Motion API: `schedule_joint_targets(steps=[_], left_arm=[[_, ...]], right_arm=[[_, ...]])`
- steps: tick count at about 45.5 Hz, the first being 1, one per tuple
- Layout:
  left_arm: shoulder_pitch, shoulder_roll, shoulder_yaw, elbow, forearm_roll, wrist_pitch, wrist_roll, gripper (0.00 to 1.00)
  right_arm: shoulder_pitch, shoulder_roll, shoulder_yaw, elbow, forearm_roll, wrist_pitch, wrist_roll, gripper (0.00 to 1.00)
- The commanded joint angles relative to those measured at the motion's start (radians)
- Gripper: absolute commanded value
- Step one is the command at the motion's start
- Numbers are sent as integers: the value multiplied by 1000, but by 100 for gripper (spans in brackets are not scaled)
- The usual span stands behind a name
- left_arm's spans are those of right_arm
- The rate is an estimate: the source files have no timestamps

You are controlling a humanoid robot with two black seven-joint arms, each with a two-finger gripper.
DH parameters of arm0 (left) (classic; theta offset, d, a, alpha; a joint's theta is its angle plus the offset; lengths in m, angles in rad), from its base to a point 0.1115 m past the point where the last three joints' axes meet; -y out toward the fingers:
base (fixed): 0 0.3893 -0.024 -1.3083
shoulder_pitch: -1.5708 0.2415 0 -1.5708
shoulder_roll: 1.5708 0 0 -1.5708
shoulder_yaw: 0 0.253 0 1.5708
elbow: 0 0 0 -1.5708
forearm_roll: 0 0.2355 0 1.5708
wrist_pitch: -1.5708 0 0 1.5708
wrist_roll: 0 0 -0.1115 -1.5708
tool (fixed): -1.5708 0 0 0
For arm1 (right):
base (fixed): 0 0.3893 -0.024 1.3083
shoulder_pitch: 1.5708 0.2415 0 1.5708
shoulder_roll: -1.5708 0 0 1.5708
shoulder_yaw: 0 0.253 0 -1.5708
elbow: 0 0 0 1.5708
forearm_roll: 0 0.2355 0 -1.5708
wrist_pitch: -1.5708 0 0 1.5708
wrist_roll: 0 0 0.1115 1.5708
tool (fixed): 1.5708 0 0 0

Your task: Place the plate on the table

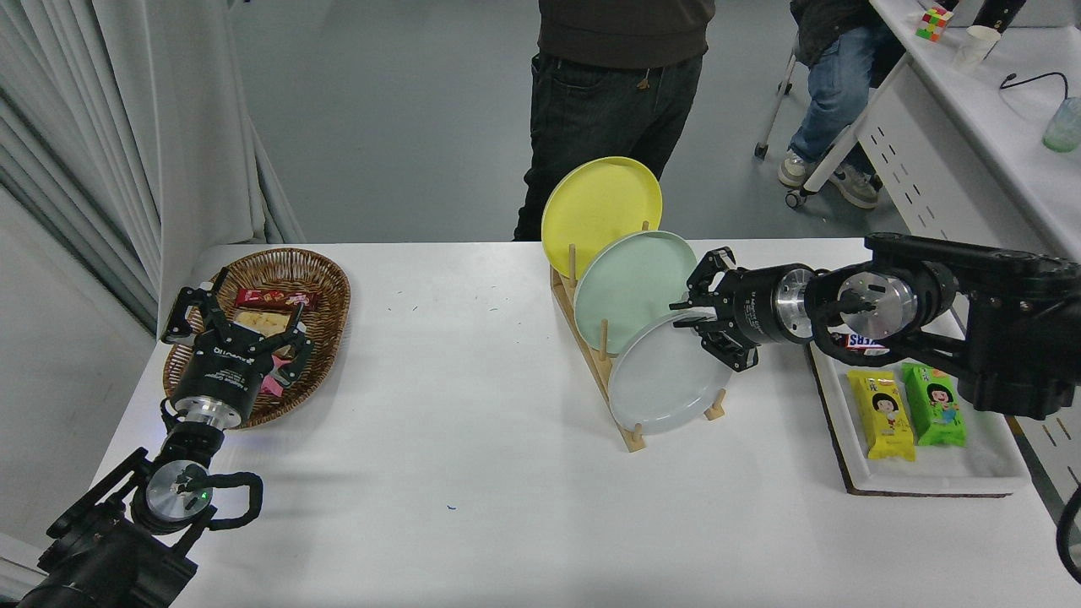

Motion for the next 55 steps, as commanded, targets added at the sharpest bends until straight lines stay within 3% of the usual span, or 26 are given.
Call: schedule_joint_targets(steps=[1, 55], left_arm=[[0, 0, 0, 0, 1, 0, 0, 98], [0, 0, 0, 0, -1, 0, 0, 98]], right_arm=[[-1, -11, 0, 2, 1, 0, 0, 17], [4, -19, 0, 8, 9, -1, -3, 13]])
